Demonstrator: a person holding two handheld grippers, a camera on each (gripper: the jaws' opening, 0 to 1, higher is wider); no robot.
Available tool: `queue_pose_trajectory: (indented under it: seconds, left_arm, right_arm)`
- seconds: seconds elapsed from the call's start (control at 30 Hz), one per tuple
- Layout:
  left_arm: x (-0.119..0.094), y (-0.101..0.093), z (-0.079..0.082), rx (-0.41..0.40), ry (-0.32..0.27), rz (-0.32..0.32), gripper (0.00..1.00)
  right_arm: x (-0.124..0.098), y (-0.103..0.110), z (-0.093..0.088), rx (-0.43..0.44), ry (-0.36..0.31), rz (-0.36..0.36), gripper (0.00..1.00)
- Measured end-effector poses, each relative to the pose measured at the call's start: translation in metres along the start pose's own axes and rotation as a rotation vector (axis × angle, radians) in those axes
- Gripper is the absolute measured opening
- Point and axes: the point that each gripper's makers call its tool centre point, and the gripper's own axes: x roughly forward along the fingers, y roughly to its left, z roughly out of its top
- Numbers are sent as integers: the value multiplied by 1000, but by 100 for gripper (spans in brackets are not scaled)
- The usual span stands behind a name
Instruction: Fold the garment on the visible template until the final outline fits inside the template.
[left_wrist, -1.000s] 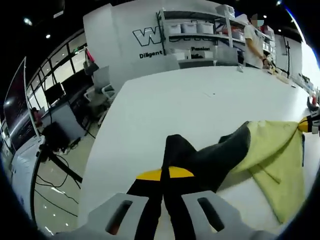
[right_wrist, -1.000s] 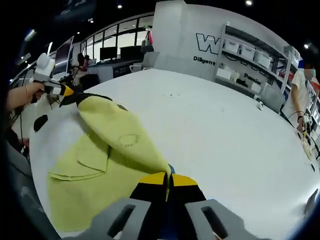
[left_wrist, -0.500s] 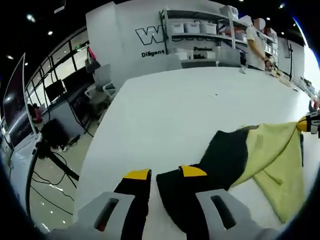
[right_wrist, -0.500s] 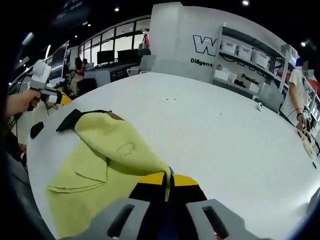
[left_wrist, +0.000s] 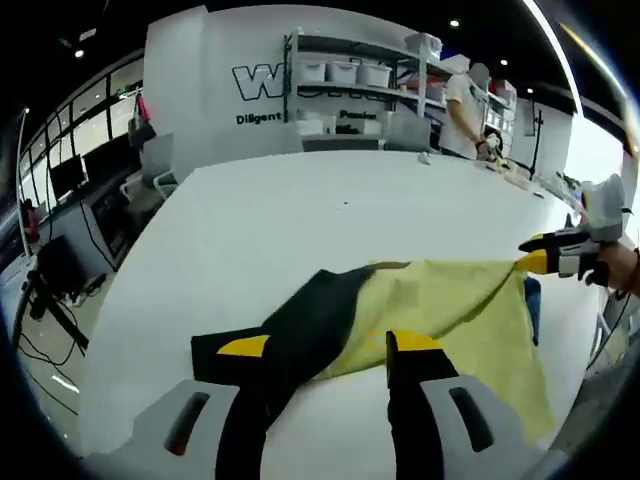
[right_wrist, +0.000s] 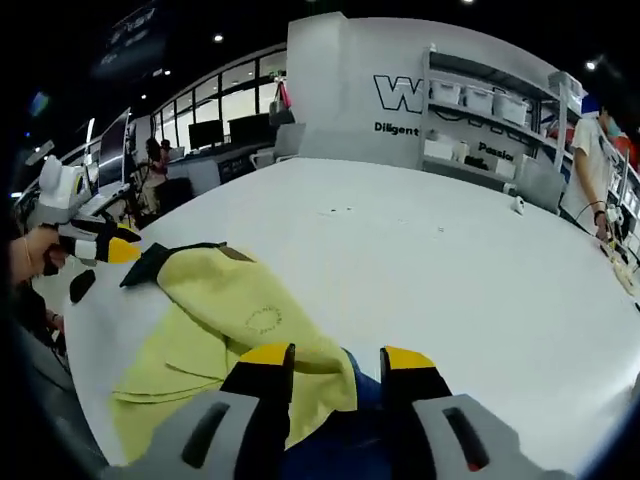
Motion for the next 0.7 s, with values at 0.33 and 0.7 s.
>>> queue_pose_trajectory:
  seconds: [0.33, 0.7]
  left_arm:
    - [7, -49, -17, -39, 36, -101, 47]
    - [13, -89, -47, -17, 115, -145, 43]
  right_arm:
    - [4, 9, -3, 24, 14, 51, 51]
    - [10, 14, 9, 39, -3, 85, 52]
